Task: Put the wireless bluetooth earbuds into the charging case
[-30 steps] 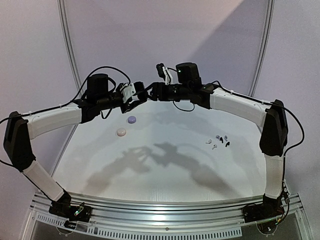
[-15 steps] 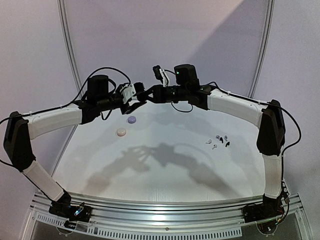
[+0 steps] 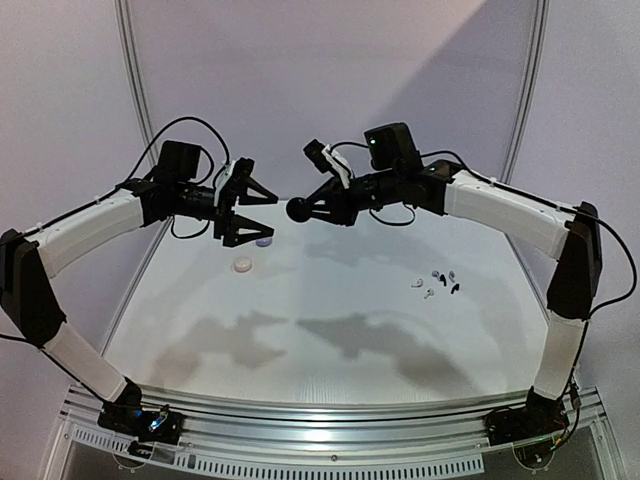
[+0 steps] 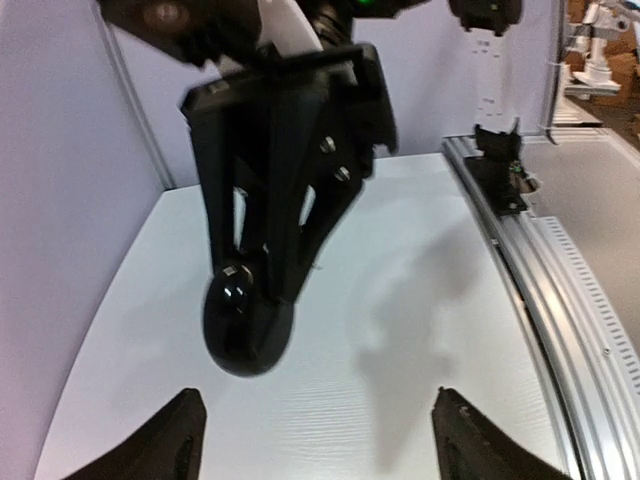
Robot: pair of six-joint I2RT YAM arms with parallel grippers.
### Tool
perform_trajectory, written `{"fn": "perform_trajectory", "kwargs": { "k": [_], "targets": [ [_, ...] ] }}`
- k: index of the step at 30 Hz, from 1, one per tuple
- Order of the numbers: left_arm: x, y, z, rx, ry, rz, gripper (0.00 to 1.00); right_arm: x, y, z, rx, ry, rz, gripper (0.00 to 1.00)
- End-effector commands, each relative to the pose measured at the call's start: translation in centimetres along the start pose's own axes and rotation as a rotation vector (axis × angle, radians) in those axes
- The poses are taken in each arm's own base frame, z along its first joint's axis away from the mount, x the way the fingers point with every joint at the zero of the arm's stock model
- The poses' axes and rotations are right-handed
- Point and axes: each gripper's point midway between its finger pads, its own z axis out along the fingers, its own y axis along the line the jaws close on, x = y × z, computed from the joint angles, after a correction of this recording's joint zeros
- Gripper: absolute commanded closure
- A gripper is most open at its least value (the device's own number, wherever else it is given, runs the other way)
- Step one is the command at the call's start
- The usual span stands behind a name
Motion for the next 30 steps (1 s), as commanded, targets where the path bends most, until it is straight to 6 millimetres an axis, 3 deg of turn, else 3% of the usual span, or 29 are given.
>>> {"fn": "perform_trajectory", "kwargs": {
  "k": [1, 5, 11, 15, 20, 25, 30],
  "targets": [
    [-1.3, -3.0, 0.4, 0.161, -0.051, -0.171, 0.27, -2.3, 4.2, -3.2, -0.043, 0.039, -0.351, 1.00],
    [-2.1, -2.4, 1.3, 0.125, -0.038, -0.146, 0.40, -2.6, 4.8, -3.2, -0.034, 0.092, -0.442, 1.00],
    [-3.0, -1.6, 2.2, 0.095, -0.050, -0.174, 0.48, -3.3, 5.6, -2.3, -0.045, 0.079, -0.520, 1.00],
    [-3.3, -1.6, 2.1, 0.096, -0.059, -0.159, 0.62, -3.1, 5.7, -2.2, -0.047, 0.088, -0.529, 1.00],
    [-3.2, -2.0, 2.3, 0.109, -0.060, -0.132, 0.68, -2.8, 5.4, -2.0, -0.037, 0.100, -0.532, 1.00],
    [-3.6, -2.3, 2.5, 0.124, -0.070, -0.119, 0.65, -2.8, 5.2, -1.7, -0.033, 0.099, -0.528, 1.00],
    [-3.5, -2.4, 2.7, 0.125, -0.068, -0.105, 0.81, -2.9, 5.1, -1.5, -0.031, 0.092, -0.517, 1.00]
  ]
}}
